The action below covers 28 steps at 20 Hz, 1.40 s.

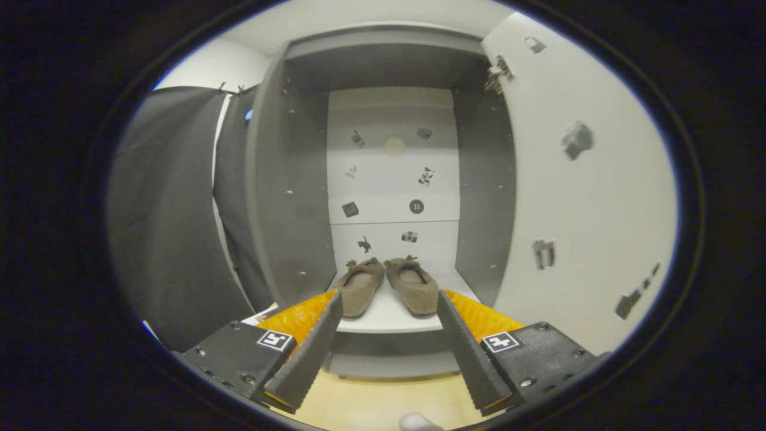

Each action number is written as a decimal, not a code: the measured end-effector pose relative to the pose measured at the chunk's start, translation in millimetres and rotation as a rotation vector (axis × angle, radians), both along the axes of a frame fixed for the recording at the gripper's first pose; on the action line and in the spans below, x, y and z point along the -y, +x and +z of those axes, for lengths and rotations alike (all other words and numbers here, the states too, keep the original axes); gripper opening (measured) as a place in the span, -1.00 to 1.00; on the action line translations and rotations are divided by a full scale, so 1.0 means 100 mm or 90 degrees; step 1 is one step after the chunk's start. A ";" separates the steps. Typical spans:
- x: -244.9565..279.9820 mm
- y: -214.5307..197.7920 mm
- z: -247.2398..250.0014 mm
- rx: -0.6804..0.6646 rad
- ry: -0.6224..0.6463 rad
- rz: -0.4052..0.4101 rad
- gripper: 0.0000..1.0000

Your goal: Open the shoe cabinet door, grab the shoes and put them into the shoe cabinet, then close the shoe cabinet door.

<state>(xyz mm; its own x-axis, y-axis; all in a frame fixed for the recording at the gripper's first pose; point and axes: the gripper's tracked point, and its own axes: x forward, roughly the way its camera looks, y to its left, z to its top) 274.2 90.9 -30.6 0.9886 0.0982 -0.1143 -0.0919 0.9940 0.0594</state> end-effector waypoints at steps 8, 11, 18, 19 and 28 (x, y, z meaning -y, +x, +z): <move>0.59 -1.68 -0.25 -0.013 0.003 -0.001 1.00; 1.15 -2.09 -0.33 -0.020 0.011 -0.039 1.00; 2.62 -2.63 -0.11 0.016 -0.009 -0.155 1.00; 2.82 -2.64 -0.09 0.021 -0.003 -0.163 1.00; 3.69 -2.14 -0.04 0.020 0.006 -0.061 0.98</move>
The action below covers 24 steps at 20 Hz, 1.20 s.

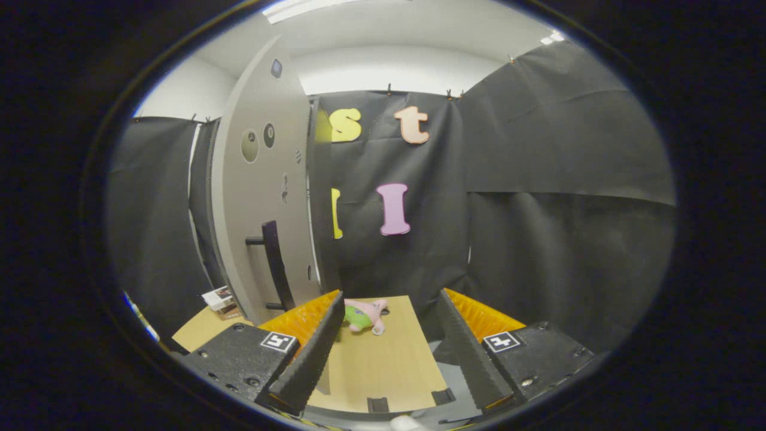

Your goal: Open the shoe cabinet door, grab the shoes and put them into the shoe cabinet, then close the shoe cabinet door.

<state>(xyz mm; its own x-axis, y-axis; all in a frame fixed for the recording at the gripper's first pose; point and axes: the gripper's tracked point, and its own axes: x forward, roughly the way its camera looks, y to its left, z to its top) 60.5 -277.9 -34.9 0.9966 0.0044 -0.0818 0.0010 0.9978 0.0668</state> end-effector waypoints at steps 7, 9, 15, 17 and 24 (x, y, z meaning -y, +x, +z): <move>-0.44 0.47 0.04 0.011 -0.017 0.160 0.98; -0.59 0.52 0.03 0.014 -0.015 0.196 0.98; -0.76 0.60 0.00 0.003 -0.015 0.235 0.94; -0.82 0.61 -0.02 -0.007 0.005 0.239 0.93; -1.38 0.49 -0.03 -0.005 -0.004 0.255 0.91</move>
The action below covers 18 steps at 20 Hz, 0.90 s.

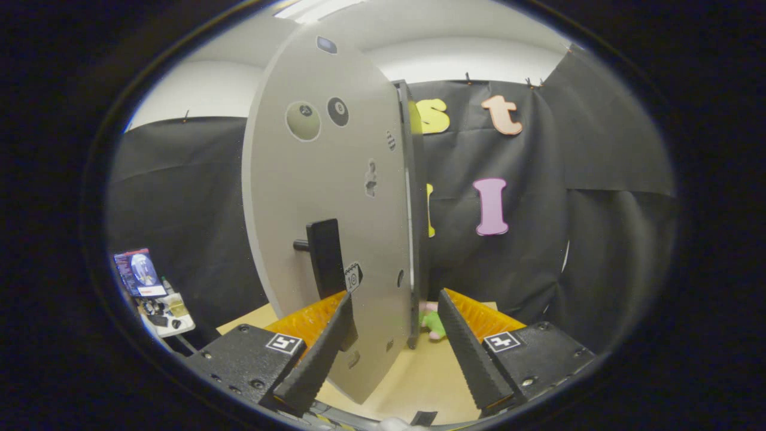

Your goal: Open the shoe cabinet door, grab the shoes and put them into the shoe cabinet, then close the shoe cabinet door.

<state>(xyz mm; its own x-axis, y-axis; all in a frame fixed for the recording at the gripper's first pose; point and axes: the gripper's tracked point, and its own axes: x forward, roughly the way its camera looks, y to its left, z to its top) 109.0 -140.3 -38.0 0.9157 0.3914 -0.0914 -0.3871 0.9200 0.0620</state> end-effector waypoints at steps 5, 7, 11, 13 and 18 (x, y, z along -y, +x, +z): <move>-0.63 0.09 -0.08 -0.021 -0.004 0.012 0.91; -0.91 0.13 -0.10 -0.029 0.000 0.024 0.91; -1.51 0.29 -0.12 -0.052 0.015 0.055 0.91; -1.81 0.39 -0.16 -0.062 0.006 0.066 0.91; -2.12 0.44 -0.10 -0.038 0.012 0.032 0.92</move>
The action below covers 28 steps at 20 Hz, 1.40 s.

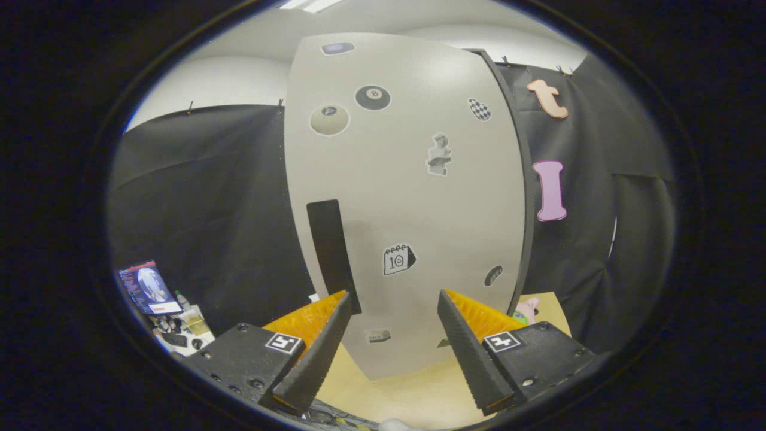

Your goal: Open the shoe cabinet door, grab the shoes and put them into the shoe cabinet, then close the shoe cabinet door.

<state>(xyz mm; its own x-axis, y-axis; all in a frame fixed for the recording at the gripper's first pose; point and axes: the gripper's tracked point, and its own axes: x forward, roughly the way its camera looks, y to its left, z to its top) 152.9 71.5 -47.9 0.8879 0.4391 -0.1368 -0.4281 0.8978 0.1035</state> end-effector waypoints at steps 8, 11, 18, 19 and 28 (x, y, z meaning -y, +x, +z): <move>0.29 -0.15 0.12 0.012 -0.003 -0.131 0.92; 0.42 -0.33 0.30 0.037 -0.009 -0.170 0.92; 0.67 -0.86 0.39 0.059 -0.004 -0.236 0.93; 0.68 -0.94 0.37 0.068 -0.004 -0.247 0.93; 0.62 -1.46 0.38 0.098 -0.006 -0.280 0.94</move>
<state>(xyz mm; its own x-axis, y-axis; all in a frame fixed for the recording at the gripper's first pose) 7.1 9.3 -10.3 0.9998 0.0165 0.0092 -0.0170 0.9980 0.0601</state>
